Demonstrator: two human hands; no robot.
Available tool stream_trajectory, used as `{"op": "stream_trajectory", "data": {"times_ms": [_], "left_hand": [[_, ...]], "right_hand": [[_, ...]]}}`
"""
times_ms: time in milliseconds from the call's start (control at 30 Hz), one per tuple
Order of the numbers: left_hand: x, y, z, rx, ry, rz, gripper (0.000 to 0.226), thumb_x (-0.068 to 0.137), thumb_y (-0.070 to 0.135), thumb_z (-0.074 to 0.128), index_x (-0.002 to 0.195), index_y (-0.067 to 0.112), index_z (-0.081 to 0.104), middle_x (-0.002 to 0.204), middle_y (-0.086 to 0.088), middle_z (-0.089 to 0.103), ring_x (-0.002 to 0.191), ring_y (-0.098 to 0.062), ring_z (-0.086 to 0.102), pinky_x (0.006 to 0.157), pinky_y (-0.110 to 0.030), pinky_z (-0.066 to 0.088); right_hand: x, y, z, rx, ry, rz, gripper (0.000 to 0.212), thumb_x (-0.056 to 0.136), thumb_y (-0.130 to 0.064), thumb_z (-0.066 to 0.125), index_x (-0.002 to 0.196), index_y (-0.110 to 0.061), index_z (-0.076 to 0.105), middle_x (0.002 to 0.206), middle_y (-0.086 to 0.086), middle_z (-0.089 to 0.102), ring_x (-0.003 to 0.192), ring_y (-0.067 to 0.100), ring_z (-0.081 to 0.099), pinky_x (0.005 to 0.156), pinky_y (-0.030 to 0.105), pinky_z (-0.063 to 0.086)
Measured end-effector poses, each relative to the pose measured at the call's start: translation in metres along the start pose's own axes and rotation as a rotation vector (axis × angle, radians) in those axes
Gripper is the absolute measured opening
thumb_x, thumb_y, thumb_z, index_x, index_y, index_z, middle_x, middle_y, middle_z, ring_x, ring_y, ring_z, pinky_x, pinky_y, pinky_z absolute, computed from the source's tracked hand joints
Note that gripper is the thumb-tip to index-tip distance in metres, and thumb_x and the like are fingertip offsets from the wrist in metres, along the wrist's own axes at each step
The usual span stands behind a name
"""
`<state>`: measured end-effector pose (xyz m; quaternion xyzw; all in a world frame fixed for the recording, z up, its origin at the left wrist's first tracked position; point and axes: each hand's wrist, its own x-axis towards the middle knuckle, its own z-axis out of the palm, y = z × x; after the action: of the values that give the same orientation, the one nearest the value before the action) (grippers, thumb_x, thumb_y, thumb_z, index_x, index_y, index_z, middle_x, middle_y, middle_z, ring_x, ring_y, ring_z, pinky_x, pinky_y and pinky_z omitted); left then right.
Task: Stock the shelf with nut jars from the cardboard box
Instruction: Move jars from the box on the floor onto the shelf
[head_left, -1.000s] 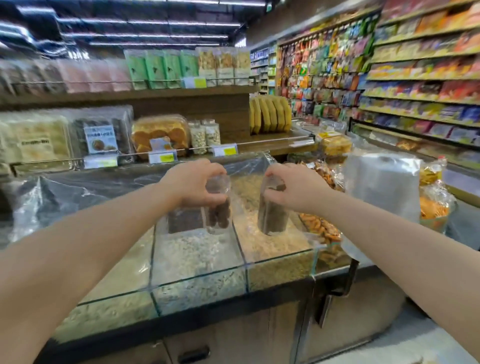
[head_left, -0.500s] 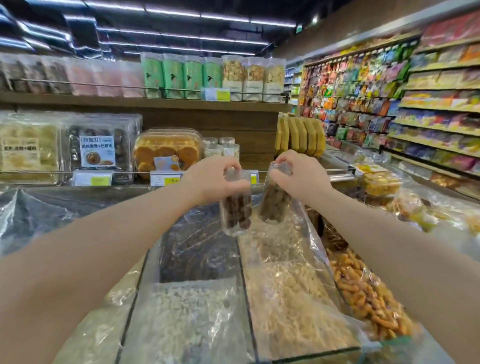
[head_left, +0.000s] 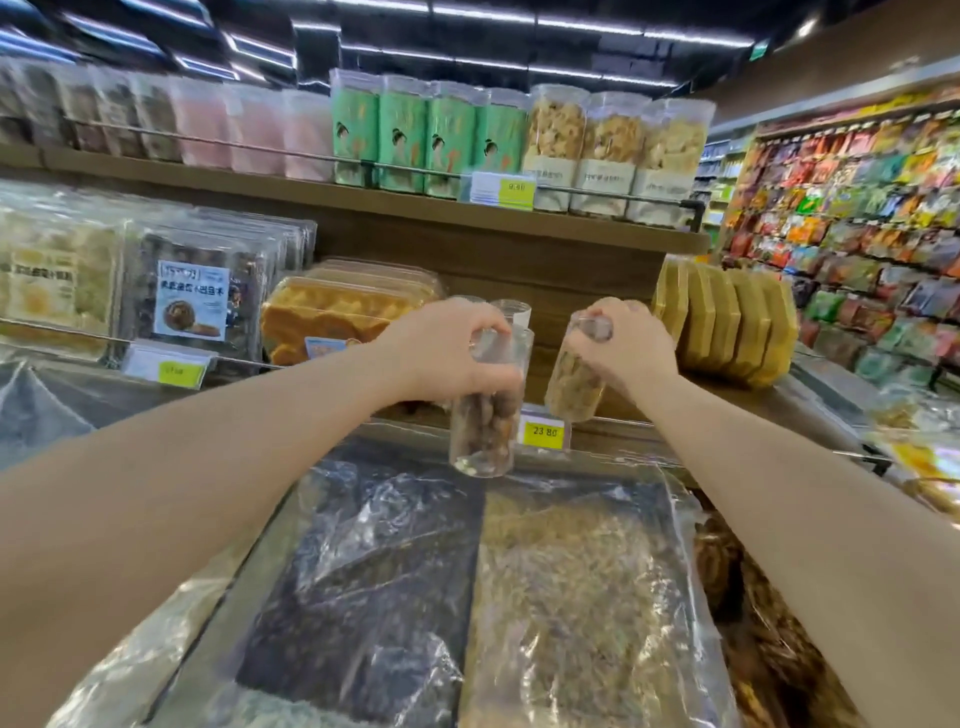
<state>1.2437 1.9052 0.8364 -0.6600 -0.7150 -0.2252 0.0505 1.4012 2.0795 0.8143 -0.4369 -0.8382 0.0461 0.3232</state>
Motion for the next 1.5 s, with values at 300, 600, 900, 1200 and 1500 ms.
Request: {"op": "stream_trajectory", "data": {"times_ms": [300,600,900,1200,1500], "left_hand": [[0.082,-0.012,0.044,-0.138,0.06,0.032,0.047,0.078,0.055,0.063,0.12,0.032,0.059,0.121,0.011,0.059,0.109,-0.008,0.052,0.092,-0.03,0.043],[0.107,-0.013,0.068,-0.212,0.042,0.074,0.038,0.081,0.049,0.063,0.115,0.031,0.063,0.105,0.021,0.056,0.1,0.0,0.05,0.082,-0.017,0.04],[0.146,0.01,0.073,-0.167,0.127,0.117,0.048,0.076,0.059,0.062,0.116,0.033,0.061,0.115,0.017,0.058,0.103,-0.001,0.049,0.085,-0.024,0.039],[0.17,0.007,0.103,0.21,-0.172,0.028,0.057,0.081,0.066,0.051,0.129,0.037,0.05,0.124,0.001,0.06,0.117,-0.024,0.052,0.1,-0.045,0.037],[0.14,0.019,0.085,0.105,-0.116,0.088,0.061,0.075,0.065,0.06,0.125,0.031,0.057,0.134,-0.001,0.051,0.122,-0.022,0.048,0.098,-0.047,0.042]], "right_hand": [[0.105,0.035,0.085,0.051,0.015,0.007,0.035,0.091,-0.044,0.052,0.115,-0.021,0.06,0.123,0.005,0.05,0.102,0.023,0.057,0.078,0.026,0.039],[0.132,0.068,0.117,0.181,-0.202,-0.076,0.042,0.096,-0.031,0.051,0.137,-0.023,0.047,0.146,0.003,0.039,0.129,0.024,0.045,0.107,0.035,0.036],[0.101,0.107,0.066,0.2,-0.124,-0.014,0.048,0.098,-0.017,0.043,0.145,-0.022,0.034,0.156,0.002,0.024,0.144,0.018,0.022,0.113,0.028,0.018],[0.056,0.124,0.033,0.09,-0.088,-0.055,0.041,0.096,-0.019,0.051,0.136,-0.018,0.045,0.143,0.002,0.04,0.127,0.015,0.043,0.095,0.015,0.027],[0.038,0.092,-0.001,0.106,-0.135,0.074,0.032,0.094,-0.025,0.053,0.125,-0.021,0.053,0.116,-0.001,0.057,0.105,0.015,0.055,0.083,0.023,0.041]]}}
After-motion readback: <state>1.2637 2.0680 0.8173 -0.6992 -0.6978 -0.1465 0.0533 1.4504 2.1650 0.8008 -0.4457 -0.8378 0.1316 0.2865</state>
